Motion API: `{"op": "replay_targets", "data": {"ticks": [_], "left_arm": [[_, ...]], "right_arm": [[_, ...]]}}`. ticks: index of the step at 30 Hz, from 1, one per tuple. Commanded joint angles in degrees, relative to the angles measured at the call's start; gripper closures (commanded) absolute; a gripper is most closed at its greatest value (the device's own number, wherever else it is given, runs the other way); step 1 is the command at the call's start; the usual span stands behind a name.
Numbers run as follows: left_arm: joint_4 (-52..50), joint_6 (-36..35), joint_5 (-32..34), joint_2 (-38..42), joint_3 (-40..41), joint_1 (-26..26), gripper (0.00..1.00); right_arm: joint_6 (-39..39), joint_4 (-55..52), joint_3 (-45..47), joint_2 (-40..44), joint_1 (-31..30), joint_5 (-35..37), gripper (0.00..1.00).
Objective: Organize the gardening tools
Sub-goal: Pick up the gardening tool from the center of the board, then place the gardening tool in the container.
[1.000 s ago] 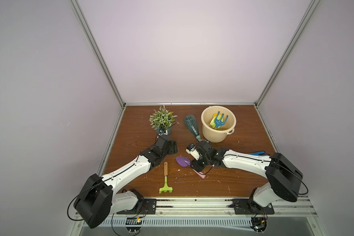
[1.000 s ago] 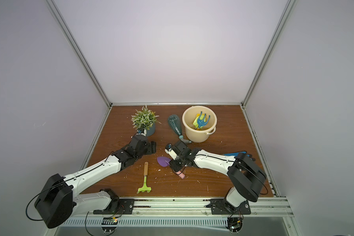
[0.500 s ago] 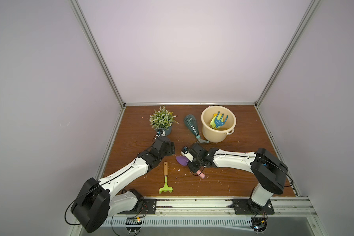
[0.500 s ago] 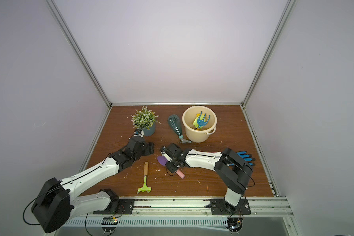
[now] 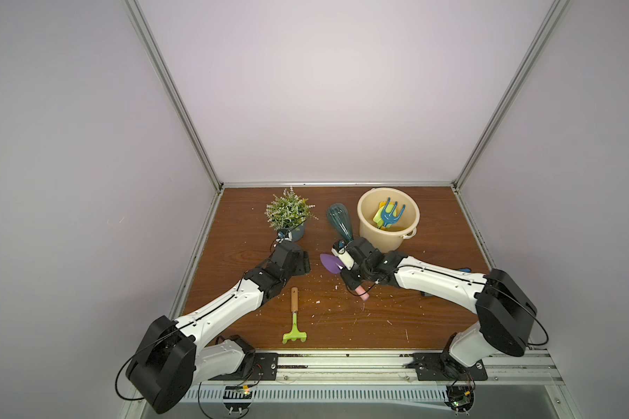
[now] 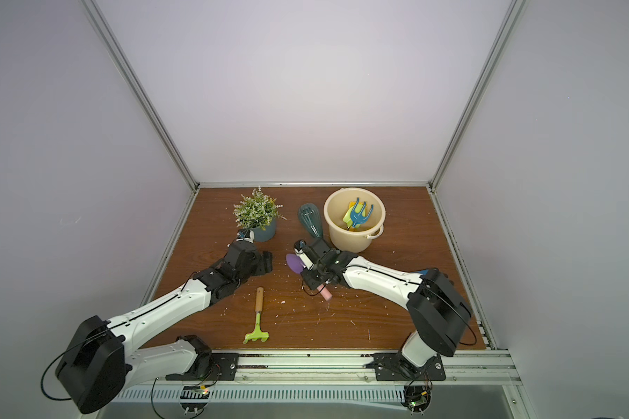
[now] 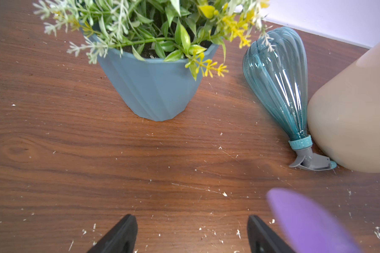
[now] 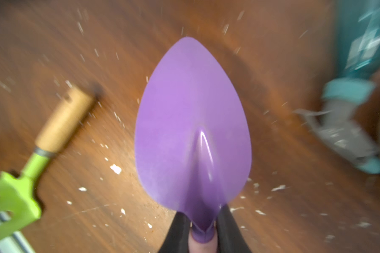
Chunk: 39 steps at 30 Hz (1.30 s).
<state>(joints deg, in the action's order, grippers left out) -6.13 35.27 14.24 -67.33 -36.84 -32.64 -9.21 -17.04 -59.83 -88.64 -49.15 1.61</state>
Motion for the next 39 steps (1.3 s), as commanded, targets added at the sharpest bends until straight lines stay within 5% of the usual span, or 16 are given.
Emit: {"op": "replay_targets", "data": {"ticks": [1, 7, 19, 39], "left_arm": [[1.9, -1.3, 0.6, -0.3, -2.1, 0.6, 0.17], [3.5, -0.8, -1.5, -2.9, -3.3, 0.6, 0.17], [3.1, -0.4, -1.4, -1.4, -2.8, 0.6, 0.18], [3.1, -0.1, -1.9, -2.0, -3.2, 0.7, 0.18]], "right_arm": [[2.3, 2.7, -4.2, 6.4, 3.5, -0.5, 0.90], [2.1, 9.5, -11.2, 9.0, 12.4, -4.3, 0.90], [0.4, 18.7, -25.8, -2.3, 23.5, 1.6, 0.89], [-3.0, 47.9, -1.9, -2.8, 27.5, 4.1, 0.87]]}}
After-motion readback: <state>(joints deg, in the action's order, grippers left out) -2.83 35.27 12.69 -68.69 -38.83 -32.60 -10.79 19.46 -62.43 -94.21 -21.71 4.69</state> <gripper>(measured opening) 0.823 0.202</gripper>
